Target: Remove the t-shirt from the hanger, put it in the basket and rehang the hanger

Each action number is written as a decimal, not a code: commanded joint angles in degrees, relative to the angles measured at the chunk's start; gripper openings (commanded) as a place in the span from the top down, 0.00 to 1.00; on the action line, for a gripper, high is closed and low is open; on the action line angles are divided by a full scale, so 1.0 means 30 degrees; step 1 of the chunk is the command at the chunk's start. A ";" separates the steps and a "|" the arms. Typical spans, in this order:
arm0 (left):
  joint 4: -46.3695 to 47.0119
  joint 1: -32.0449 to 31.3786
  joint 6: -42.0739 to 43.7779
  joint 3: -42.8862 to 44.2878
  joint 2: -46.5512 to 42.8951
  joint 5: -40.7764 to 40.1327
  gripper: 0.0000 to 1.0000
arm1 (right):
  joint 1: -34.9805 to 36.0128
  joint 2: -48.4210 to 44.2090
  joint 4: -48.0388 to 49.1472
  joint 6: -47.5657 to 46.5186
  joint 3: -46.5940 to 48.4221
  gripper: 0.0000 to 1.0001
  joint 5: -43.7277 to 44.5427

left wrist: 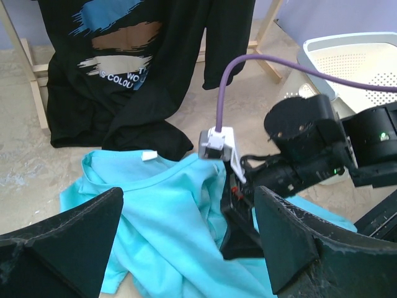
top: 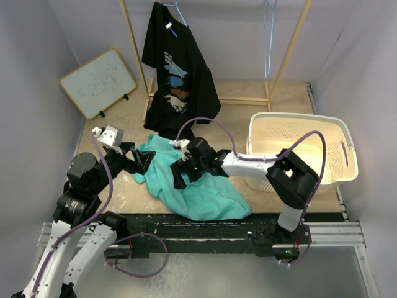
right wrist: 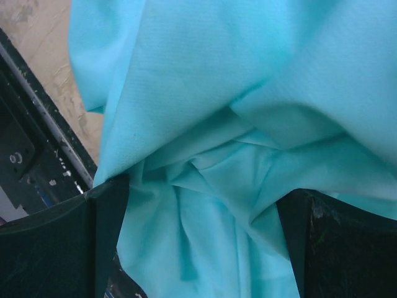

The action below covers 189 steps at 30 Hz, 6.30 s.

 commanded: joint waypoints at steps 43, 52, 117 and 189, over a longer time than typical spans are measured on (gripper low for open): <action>0.0170 -0.0032 -0.0106 0.0188 -0.0086 -0.0416 0.11 | 0.3920 0.4449 -0.2269 0.1864 0.4912 0.73 0.4354; 0.0148 -0.0023 -0.0107 0.0214 -0.0042 -0.0425 0.11 | 0.3516 -0.1418 -0.5272 0.0748 0.6146 1.00 0.9480; 0.0284 -0.0027 -0.0256 0.0139 -0.0408 0.0272 0.11 | -1.1513 -1.1849 -1.3145 -0.2587 1.5179 1.00 2.1538; 0.0411 -0.0018 -0.0288 0.0003 -0.0112 0.0474 0.11 | -0.9617 0.2319 -0.9102 -0.3117 2.9033 0.23 0.1888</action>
